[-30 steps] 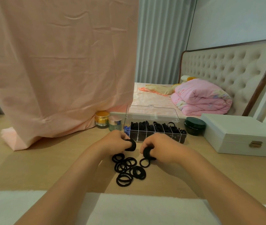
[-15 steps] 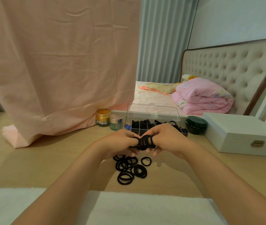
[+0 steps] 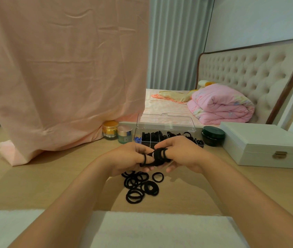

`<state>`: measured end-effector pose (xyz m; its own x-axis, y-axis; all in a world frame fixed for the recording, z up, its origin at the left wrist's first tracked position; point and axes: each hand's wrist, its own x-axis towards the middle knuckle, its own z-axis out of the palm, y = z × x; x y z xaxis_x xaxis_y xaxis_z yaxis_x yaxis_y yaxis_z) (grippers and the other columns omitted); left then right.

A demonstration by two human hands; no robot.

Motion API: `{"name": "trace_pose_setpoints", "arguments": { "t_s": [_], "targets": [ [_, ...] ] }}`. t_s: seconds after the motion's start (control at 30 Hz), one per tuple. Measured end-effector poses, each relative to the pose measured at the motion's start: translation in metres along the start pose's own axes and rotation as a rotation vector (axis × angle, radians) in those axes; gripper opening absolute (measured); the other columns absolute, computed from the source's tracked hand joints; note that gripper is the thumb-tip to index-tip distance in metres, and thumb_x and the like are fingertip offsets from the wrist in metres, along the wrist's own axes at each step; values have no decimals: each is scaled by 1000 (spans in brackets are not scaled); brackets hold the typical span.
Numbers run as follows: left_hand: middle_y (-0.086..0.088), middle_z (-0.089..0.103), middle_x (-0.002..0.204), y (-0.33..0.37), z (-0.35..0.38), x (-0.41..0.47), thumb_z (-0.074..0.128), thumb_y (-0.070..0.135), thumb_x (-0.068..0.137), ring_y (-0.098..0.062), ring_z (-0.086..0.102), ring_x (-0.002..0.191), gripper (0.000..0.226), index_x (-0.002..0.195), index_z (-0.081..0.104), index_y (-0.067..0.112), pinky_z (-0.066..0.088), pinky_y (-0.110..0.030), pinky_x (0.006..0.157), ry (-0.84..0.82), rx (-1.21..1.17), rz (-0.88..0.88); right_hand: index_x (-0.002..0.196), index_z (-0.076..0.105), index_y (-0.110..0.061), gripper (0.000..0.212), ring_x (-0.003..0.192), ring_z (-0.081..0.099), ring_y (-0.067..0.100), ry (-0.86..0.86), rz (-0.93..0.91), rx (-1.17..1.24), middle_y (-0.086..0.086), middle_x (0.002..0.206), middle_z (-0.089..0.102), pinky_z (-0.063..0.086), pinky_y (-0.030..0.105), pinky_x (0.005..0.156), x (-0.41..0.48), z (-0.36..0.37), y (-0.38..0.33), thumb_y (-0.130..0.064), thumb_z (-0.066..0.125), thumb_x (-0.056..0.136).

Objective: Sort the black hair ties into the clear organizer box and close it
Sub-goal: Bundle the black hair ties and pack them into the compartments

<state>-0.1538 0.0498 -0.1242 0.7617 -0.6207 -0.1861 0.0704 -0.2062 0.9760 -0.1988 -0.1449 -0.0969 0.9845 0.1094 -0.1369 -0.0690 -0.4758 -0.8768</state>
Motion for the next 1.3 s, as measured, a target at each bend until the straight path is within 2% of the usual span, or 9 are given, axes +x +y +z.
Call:
{"name": "trace_pose_setpoints", "arguments": {
  "t_s": [0.1, 0.2, 0.33, 0.43, 0.57, 0.67, 0.87, 1.13, 1.3],
  "targets": [
    [-11, 73, 110, 3, -3, -3, 70, 0, 88, -22, 74, 97, 33, 118, 68, 16, 60, -29, 79, 25, 59, -54, 110, 75, -8, 26, 75, 77, 21, 20, 43, -76, 15, 94, 77, 62, 28, 60, -1, -6, 2, 5, 62, 93],
    [0, 68, 118, 11, -9, -7, 71, 0, 86, -18, 71, 100, 44, 120, 63, 26, 59, -29, 79, 51, 403, -63, 110, 76, -10, 26, 75, 78, 21, 37, 54, -106, 12, 91, 78, 62, 28, 59, -1, -10, 2, 4, 61, 94],
    [7, 62, 128, 28, -7, -15, 53, -12, 85, -13, 59, 117, 54, 119, 58, 30, 48, -39, 106, -39, 644, -109, 112, 76, -10, 31, 76, 78, 22, 59, 51, -95, 14, 94, 77, 63, 31, 63, -1, -15, 3, 6, 56, 95],
    [5, 61, 131, 33, -2, -17, 53, 0, 91, -14, 57, 124, 46, 130, 56, 25, 45, -37, 108, -48, 526, -59, 108, 76, -11, 31, 82, 78, 25, 58, 24, -51, 16, 94, 77, 63, 32, 62, -2, -16, 0, 6, 54, 95],
    [2, 67, 123, 25, 14, -7, 67, 49, 90, -15, 70, 107, 45, 129, 60, 28, 57, -37, 95, 105, 255, 61, 101, 74, -18, 28, 75, 77, 18, 97, -63, -99, 8, 95, 76, 58, 28, 54, -3, -7, -5, 5, 61, 91],
    [-5, 74, 108, 18, 20, -1, 75, 33, 88, -16, 76, 91, 25, 109, 71, 19, 62, -36, 84, 207, 180, 101, 98, 74, -20, 27, 71, 77, 15, 122, -123, -160, 7, 95, 76, 51, 27, 47, 0, 0, -4, 2, 63, 87],
    [-5, 79, 96, 10, 13, 2, 76, 21, 87, -17, 76, 89, 16, 101, 77, 13, 62, -36, 85, 196, 187, 24, 100, 75, -20, 24, 68, 75, 11, 28, -134, -218, 5, 76, 73, 47, 29, 49, 2, 3, 3, -1, 64, 89],
    [-6, 73, 110, 5, 11, 4, 78, 20, 87, -19, 77, 85, 18, 103, 78, 14, 63, -34, 82, 232, 213, 41, 124, 69, -13, 30, 99, 75, 26, -213, 32, 197, 11, 115, 75, 60, 29, 62, 6, -13, 10, -7, 66, 95],
    [-4, 75, 103, 7, 16, 5, 76, 17, 87, -14, 76, 84, 18, 106, 77, 15, 63, -30, 77, 309, 213, 110, 122, 69, -2, 37, 94, 77, 30, -76, 147, 362, 18, 116, 73, 64, 30, 61, 8, -11, 16, -8, 76, 85]
  ]
}}
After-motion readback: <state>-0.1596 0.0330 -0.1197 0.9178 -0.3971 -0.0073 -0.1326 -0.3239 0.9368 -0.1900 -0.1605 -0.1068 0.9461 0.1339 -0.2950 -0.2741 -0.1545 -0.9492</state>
